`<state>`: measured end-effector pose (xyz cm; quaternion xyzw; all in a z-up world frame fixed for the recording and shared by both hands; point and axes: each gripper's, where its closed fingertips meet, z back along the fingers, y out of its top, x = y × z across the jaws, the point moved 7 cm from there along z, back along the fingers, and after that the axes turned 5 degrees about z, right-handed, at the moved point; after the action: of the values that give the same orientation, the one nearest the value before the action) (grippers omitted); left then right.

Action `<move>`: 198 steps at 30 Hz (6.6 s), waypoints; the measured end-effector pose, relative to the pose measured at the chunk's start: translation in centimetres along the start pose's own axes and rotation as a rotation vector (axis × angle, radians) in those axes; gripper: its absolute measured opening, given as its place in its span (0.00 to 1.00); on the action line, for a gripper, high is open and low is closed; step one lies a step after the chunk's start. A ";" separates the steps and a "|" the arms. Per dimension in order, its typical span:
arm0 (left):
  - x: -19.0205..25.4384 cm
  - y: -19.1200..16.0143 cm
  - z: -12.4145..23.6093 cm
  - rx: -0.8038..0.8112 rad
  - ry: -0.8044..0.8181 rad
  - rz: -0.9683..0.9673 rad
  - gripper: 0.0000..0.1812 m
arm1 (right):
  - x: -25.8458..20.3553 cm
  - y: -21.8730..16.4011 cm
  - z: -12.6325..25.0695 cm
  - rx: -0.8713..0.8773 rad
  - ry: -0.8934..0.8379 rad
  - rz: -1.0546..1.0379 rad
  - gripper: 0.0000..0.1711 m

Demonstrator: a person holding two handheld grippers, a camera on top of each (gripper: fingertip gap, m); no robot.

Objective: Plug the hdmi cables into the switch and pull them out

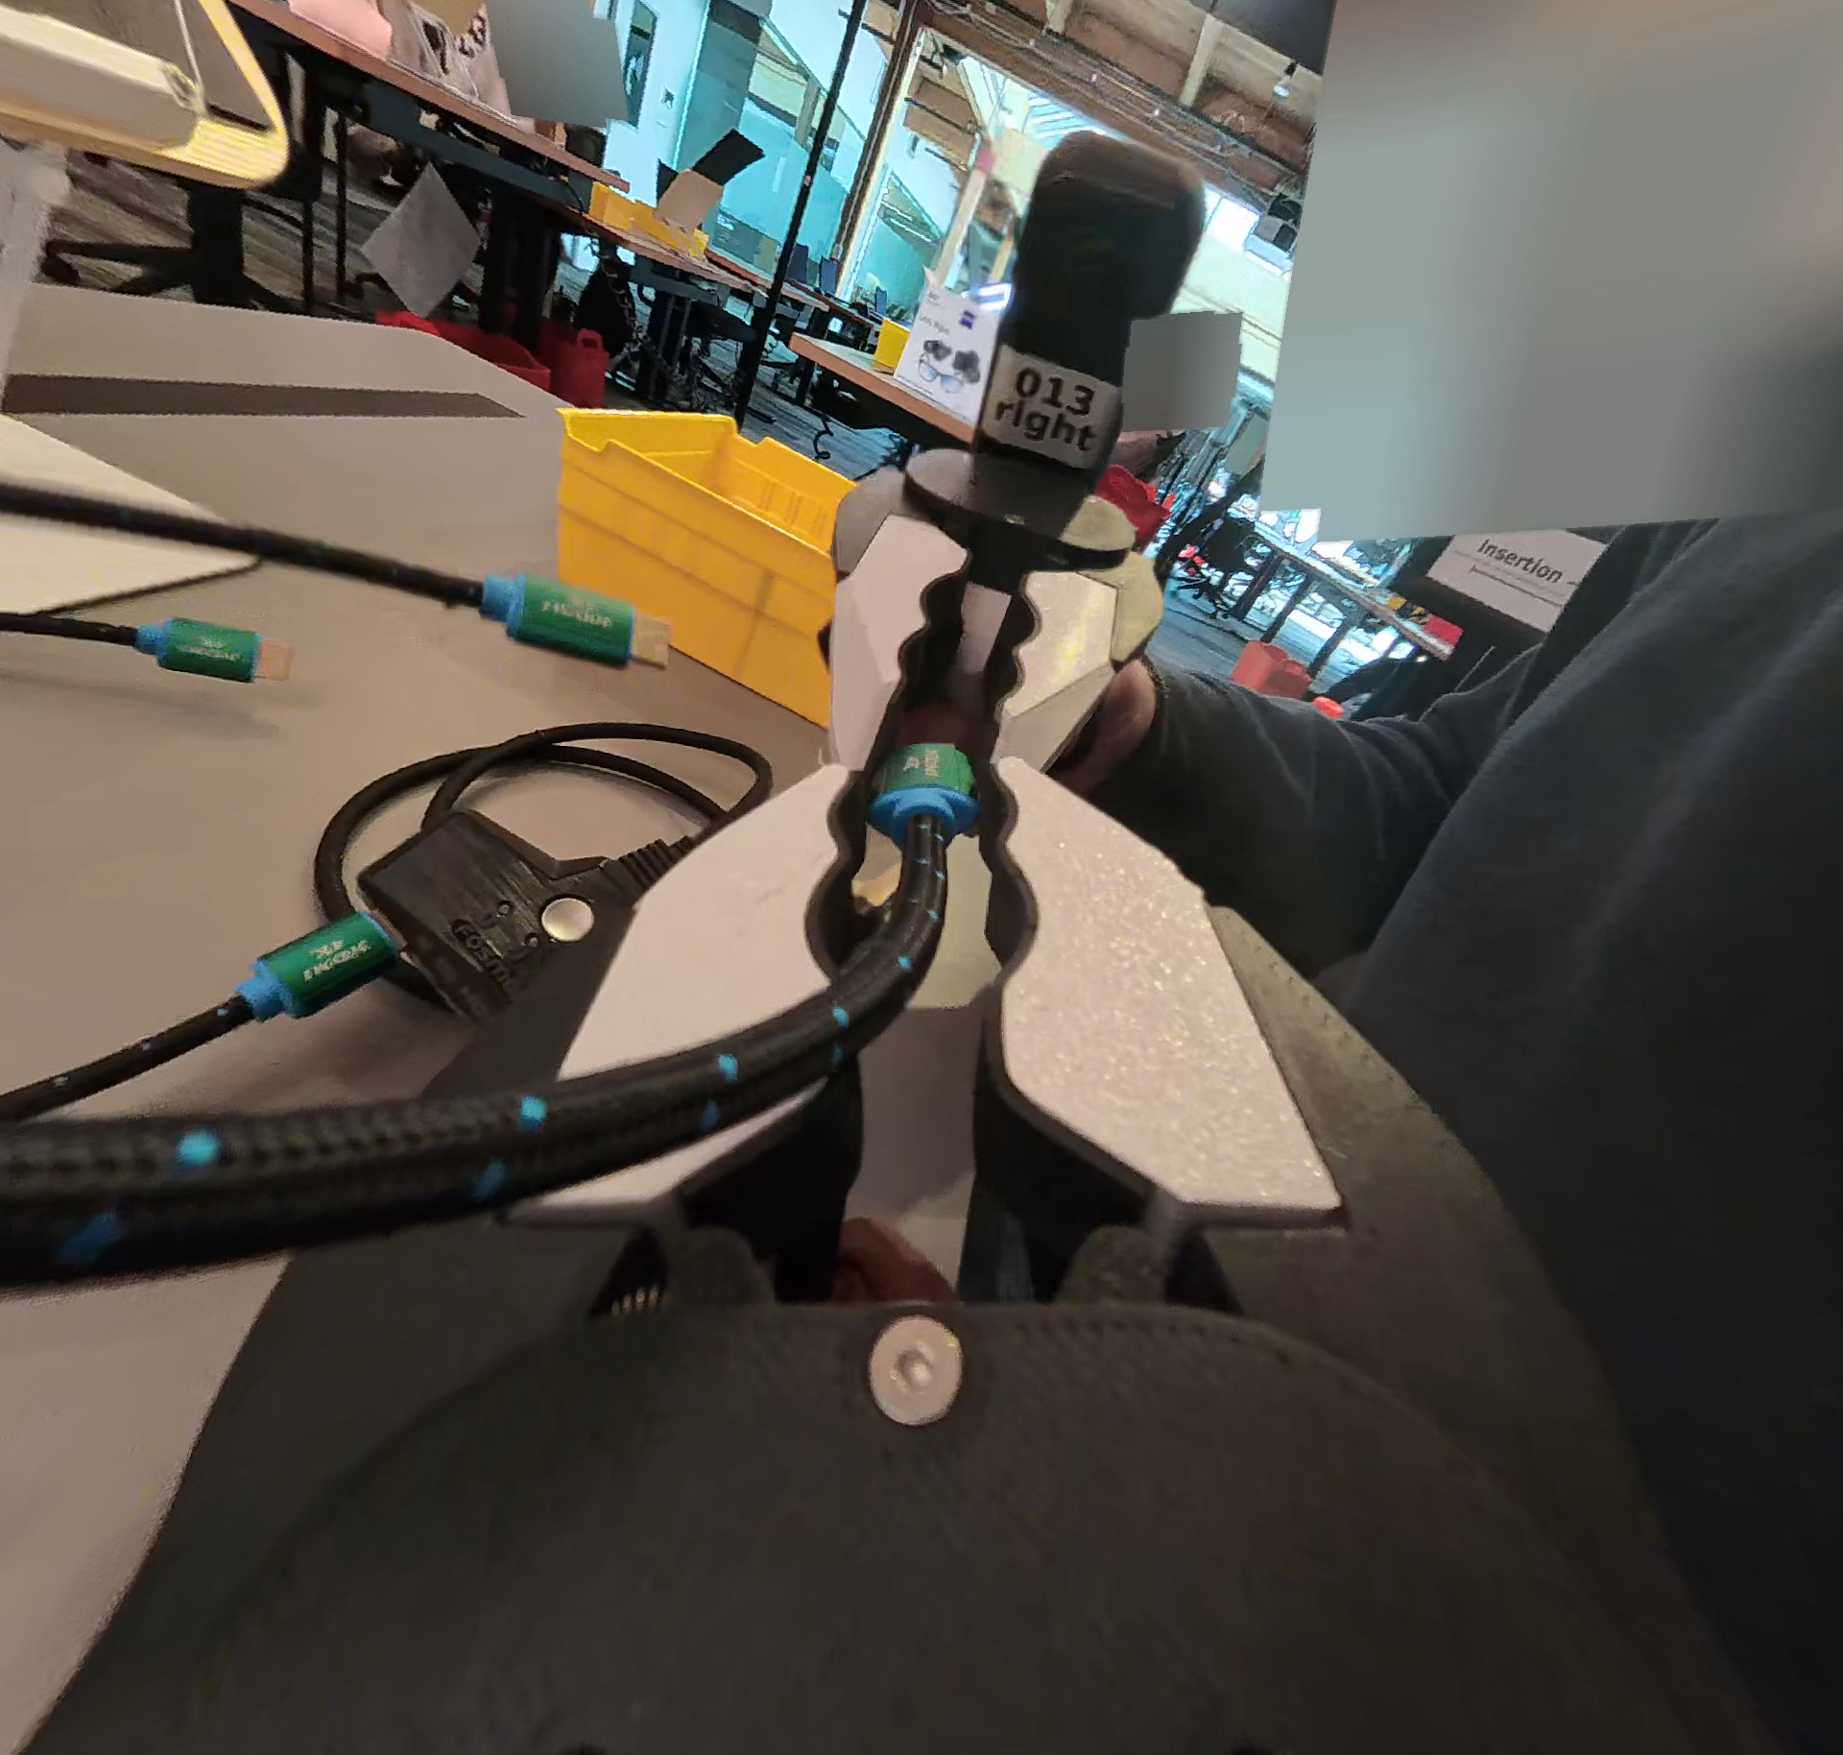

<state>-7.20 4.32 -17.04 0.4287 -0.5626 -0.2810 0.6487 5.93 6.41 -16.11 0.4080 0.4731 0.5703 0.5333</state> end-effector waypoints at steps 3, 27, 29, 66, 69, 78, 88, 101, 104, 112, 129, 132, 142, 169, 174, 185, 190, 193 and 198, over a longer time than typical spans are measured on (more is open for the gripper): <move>0.0 -0.1 -0.2 -0.013 -0.042 0.064 0.14 | -0.3 0.4 -0.1 -0.055 -0.048 0.115 0.10; 0.1 -0.2 -0.5 -0.045 -0.021 0.037 0.11 | -0.5 0.6 -0.2 -0.113 -0.079 0.186 0.10; 0.1 -0.2 -0.5 -0.045 -0.015 0.026 0.11 | -0.5 0.6 -0.2 -0.112 -0.077 0.182 0.11; 2.4 1.0 -0.4 -0.055 -0.031 -0.113 0.11 | 5.6 3.8 2.5 -0.093 -0.399 -0.014 0.09; 3.1 1.4 -0.5 -0.042 -0.059 -0.137 0.11 | 5.8 3.2 2.1 -0.120 -0.394 -0.044 0.08; 4.8 3.4 -0.8 0.023 -0.103 -0.208 0.11 | 5.1 0.4 -1.4 -0.313 -0.342 -0.016 0.08; 5.2 7.0 -0.3 0.120 -0.057 -0.321 0.11 | 3.2 -1.8 -4.0 -0.441 -0.189 -0.029 0.08; 3.3 10.2 0.8 0.209 0.155 -0.465 0.05 | 1.0 -4.1 -6.0 -0.485 -0.052 -0.096 0.09; 2.4 10.0 0.8 0.200 0.188 -0.460 0.05 | 1.7 -3.9 -5.7 -0.471 -0.102 -0.101 0.08; 2.7 9.5 0.4 0.178 0.062 -0.347 0.06 | 4.3 -3.2 -3.4 -0.456 -0.348 -0.001 0.08; 2.9 6.4 -1.6 0.050 -0.139 -0.108 0.18 | 7.6 -1.2 1.7 -0.431 -0.633 0.144 0.07; 2.4 5.4 -1.8 -0.041 -0.084 -0.164 0.20 | 7.7 -0.8 2.3 -0.396 -0.642 0.119 0.07; -0.5 3.3 -1.7 -0.134 0.063 -0.169 0.05 | 7.5 -2.9 1.9 -0.509 -0.517 0.016 0.27; -0.6 6.1 0.1 -0.072 -0.029 -0.061 0.02 | -0.7 0.5 4.3 -0.595 -0.023 0.365 0.28; 0.0 6.1 -0.3 -0.077 -0.045 -0.060 0.02 | 1.6 -1.7 1.5 -0.788 -0.151 0.484 0.33; -1.0 6.9 0.9 0.036 -0.102 0.021 0.14 | 2.2 -1.8 2.0 -0.533 -0.072 0.272 0.10; -1.3 6.3 1.0 0.071 -0.143 0.056 0.23 | 2.5 -1.5 1.6 -0.426 -0.068 0.175 0.06; -1.2 5.5 0.1 0.033 -0.125 0.039 0.23 | 2.6 -1.7 1.4 -0.453 -0.103 0.185 0.06; -1.3 3.1 -2.1 -0.071 -0.060 0.000 0.22 | 2.6 -1.4 0.6 -0.475 -0.154 0.209 0.06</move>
<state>-5.80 7.39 -14.94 0.3966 -0.5715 -0.3136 0.6463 6.58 9.04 -17.42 0.3603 0.2396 0.6845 0.5866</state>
